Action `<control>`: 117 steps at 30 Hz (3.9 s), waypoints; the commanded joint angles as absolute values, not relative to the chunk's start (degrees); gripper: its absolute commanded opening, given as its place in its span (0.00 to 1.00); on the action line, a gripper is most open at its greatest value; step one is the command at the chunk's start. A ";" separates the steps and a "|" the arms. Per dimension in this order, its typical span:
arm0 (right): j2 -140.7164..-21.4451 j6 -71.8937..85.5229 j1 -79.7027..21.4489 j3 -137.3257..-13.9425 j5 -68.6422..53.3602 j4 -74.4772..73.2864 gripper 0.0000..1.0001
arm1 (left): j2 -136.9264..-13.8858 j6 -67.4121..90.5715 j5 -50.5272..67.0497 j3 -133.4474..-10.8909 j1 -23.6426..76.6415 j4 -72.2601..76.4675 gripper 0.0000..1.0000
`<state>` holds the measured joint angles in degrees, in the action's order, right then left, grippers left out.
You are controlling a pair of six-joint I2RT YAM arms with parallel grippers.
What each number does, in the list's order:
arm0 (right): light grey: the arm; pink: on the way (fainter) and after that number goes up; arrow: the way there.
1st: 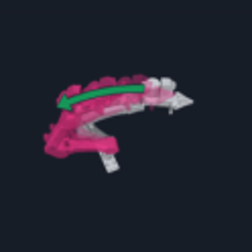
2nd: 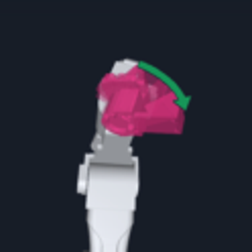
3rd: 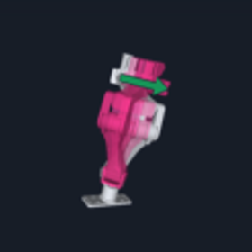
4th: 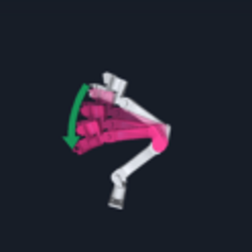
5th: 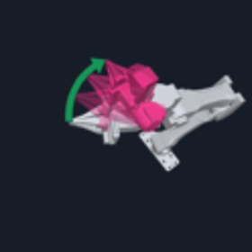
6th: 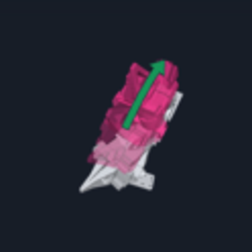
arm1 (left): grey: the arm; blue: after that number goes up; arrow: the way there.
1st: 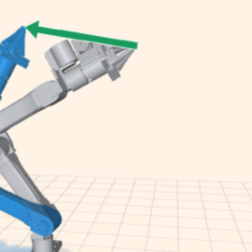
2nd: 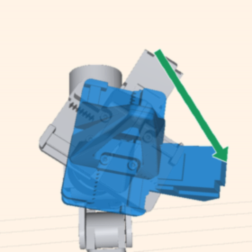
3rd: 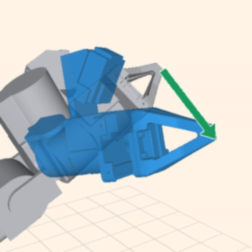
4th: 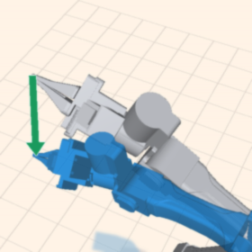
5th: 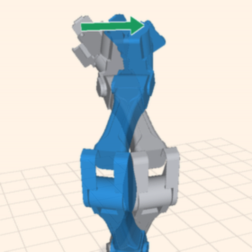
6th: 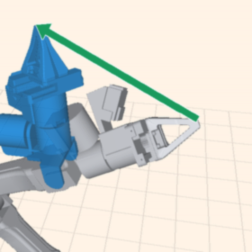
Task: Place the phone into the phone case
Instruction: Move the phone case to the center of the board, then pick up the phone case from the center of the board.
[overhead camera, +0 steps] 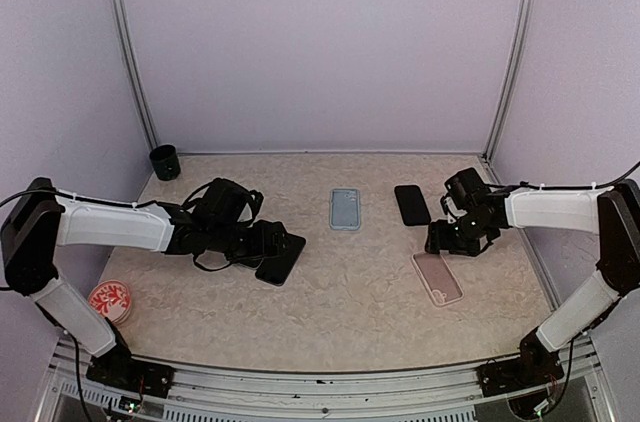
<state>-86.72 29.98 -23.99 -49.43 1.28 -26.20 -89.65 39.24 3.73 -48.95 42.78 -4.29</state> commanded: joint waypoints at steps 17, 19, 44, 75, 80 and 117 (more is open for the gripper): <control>-81.60 35.44 -24.99 -38.99 -5.89 -20.59 0.86 | -89.36 39.68 3.69 -49.91 42.89 -3.25 0.99; -80.39 36.35 -25.35 -37.42 -7.91 -19.00 0.86 | -89.67 39.72 3.93 -50.01 42.89 -3.10 0.99; -85.70 45.15 -45.57 -40.33 -11.12 -14.69 0.86 | -89.12 39.98 4.01 -49.62 43.06 -2.91 0.99; -96.85 24.22 -49.76 -67.19 9.63 -31.12 0.84 | -90.17 39.59 3.19 -51.77 46.64 -3.73 0.99; -100.69 15.75 -48.38 -71.18 9.47 -30.82 0.73 | -89.67 39.73 2.62 -51.12 46.85 -4.16 0.99; -116.10 1.28 -45.44 -78.36 -3.07 -29.81 0.34 | -90.06 40.09 2.85 -49.28 46.63 -3.12 0.99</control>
